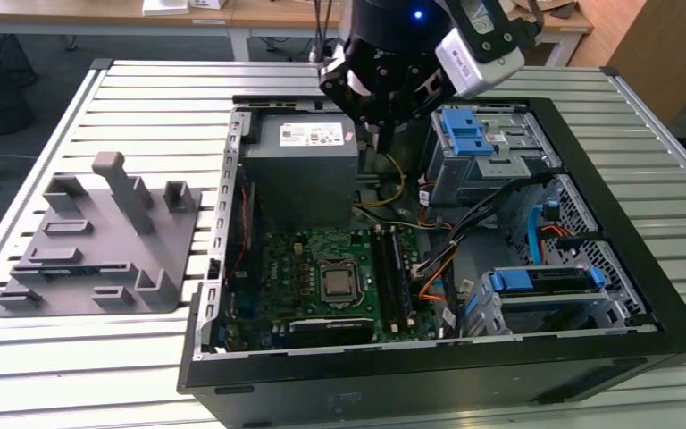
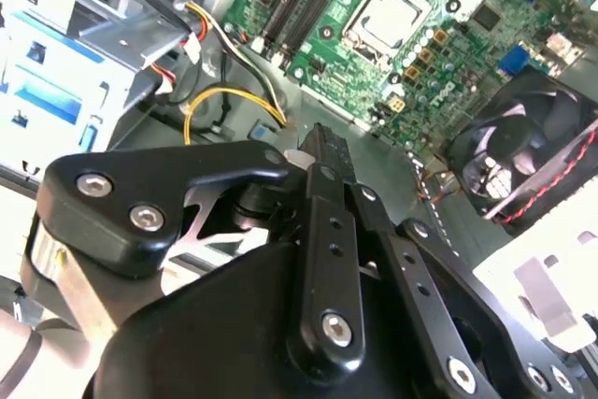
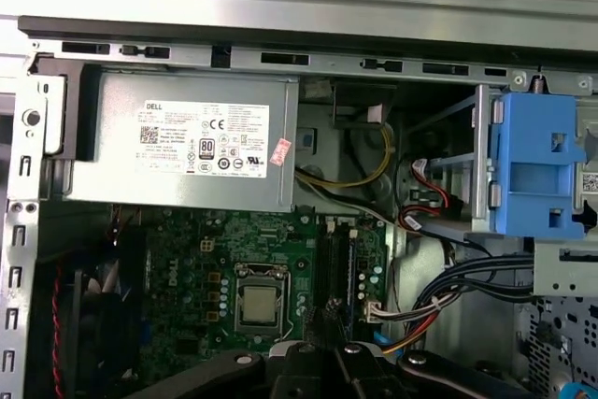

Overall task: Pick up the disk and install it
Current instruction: 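Insert the first disk wire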

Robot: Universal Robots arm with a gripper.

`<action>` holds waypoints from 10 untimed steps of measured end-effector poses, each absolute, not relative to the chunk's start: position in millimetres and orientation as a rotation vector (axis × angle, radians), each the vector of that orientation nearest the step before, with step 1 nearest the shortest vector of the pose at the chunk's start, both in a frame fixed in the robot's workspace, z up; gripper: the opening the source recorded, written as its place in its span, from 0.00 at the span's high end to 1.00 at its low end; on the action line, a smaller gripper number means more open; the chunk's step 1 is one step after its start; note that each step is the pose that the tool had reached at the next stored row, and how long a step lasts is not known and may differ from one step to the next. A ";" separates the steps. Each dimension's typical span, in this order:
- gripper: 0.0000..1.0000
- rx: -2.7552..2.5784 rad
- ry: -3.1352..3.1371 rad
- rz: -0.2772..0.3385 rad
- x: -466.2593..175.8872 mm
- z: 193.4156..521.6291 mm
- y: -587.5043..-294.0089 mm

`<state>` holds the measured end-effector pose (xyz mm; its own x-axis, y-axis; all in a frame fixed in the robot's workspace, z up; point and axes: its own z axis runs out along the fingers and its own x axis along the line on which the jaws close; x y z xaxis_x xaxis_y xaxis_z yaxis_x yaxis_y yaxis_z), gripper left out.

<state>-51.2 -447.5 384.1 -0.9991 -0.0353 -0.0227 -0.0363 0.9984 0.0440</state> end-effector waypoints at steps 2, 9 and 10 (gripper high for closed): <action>0.89 -0.067 3.118 0.069 -51.2 384.0 -449.3; 0.89 -0.234 3.113 0.071 -51.3 381.1 -449.7; 0.89 -0.264 3.111 0.072 -51.3 380.2 -449.7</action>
<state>-51.3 -449.7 380.2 -0.9856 -0.1678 -0.0227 -0.1687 0.9847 0.0441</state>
